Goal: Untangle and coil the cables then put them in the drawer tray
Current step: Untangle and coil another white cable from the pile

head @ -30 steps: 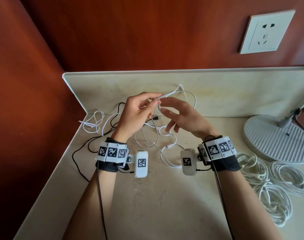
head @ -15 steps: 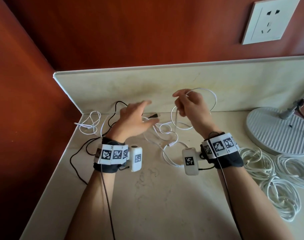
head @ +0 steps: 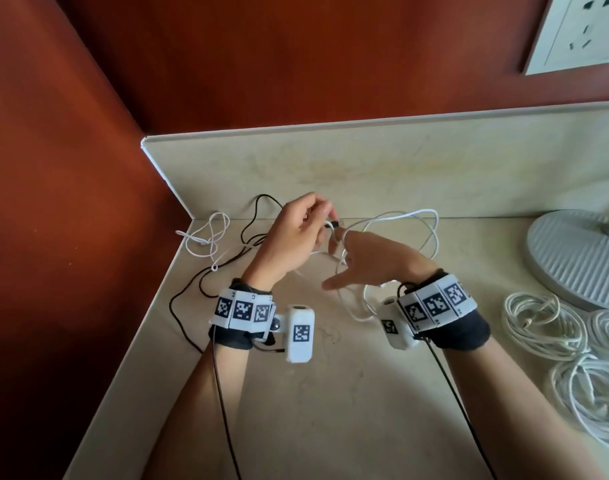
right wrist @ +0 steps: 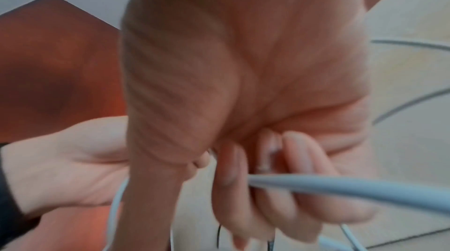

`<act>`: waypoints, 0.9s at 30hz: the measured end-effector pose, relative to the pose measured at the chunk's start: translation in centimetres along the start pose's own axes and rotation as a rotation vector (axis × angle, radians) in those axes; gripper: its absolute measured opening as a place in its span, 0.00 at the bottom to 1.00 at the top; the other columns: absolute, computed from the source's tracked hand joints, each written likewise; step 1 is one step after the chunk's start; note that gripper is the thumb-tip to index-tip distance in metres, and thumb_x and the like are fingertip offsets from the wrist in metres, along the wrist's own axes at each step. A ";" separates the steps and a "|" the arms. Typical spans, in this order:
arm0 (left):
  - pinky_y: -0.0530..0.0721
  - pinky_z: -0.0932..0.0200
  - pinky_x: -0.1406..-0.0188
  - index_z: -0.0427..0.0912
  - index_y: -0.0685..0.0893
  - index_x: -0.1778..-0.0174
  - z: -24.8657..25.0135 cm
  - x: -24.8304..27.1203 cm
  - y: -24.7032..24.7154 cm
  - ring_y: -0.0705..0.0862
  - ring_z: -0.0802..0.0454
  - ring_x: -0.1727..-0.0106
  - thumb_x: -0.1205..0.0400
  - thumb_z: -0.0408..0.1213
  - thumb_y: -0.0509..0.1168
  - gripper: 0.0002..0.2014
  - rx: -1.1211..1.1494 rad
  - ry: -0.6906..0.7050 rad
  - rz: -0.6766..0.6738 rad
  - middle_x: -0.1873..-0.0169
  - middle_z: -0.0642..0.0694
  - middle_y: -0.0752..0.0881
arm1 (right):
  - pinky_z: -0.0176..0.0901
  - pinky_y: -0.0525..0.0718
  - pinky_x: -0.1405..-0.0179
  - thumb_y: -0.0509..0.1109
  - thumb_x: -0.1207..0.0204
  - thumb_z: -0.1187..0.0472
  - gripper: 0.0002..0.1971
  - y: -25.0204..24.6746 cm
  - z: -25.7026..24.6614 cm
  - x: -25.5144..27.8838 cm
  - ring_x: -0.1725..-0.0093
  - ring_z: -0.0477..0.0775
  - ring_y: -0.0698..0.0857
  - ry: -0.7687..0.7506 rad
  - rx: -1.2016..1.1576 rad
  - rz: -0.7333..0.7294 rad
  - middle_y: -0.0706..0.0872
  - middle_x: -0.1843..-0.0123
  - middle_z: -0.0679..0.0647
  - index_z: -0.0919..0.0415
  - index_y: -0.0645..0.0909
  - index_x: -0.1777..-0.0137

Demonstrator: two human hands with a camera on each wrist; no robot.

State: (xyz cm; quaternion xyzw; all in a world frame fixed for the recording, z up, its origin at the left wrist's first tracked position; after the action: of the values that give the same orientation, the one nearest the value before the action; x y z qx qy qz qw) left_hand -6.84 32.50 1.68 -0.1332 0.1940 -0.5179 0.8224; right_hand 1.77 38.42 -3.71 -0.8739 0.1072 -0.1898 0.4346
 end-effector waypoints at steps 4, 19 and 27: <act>0.80 0.59 0.61 0.36 0.84 0.42 0.3 0.9 -1.6 0.79 0.54 0.63 0.06 0.41 0.57 0.14 0.117 0.024 0.060 0.61 0.55 0.85 | 0.40 0.75 0.53 0.73 0.16 0.48 0.17 -2.0 1.2 0.0 0.58 0.45 0.80 -0.043 0.050 0.114 0.80 0.57 0.44 0.48 0.76 0.66; 0.74 0.49 0.64 0.36 0.81 0.64 -7.6 2.6 -5.6 0.79 0.41 0.64 0.13 0.55 0.66 0.25 -0.854 -0.291 -0.019 0.66 0.43 0.83 | 0.42 0.75 0.69 0.60 0.09 0.55 0.11 -8.7 6.5 2.9 0.72 0.44 0.77 0.015 -0.759 0.669 0.84 0.64 0.53 0.58 0.80 0.49; 0.83 0.42 0.45 0.34 0.88 0.39 -7.7 3.2 -13.8 0.86 0.30 0.37 0.09 0.43 0.64 0.16 -0.993 -0.553 0.447 0.39 0.30 0.88 | 0.40 0.74 0.73 0.59 0.13 0.61 0.13 -8.2 7.9 3.0 0.76 0.43 0.75 0.182 -0.684 0.699 0.80 0.68 0.50 0.58 0.86 0.50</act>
State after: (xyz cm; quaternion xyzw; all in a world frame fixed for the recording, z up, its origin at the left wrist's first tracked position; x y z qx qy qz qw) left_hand -20.14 23.56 0.03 -0.5862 0.2147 -0.1268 0.7708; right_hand 8.04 47.96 -0.74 -0.8582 0.4872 -0.0621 0.1494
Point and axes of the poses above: each hand's wrist, its own x-axis away from the middle knuckle, its own y-axis out of the palm, z = x × y, the point moved 9 cm from there along -x, towards the middle knuckle
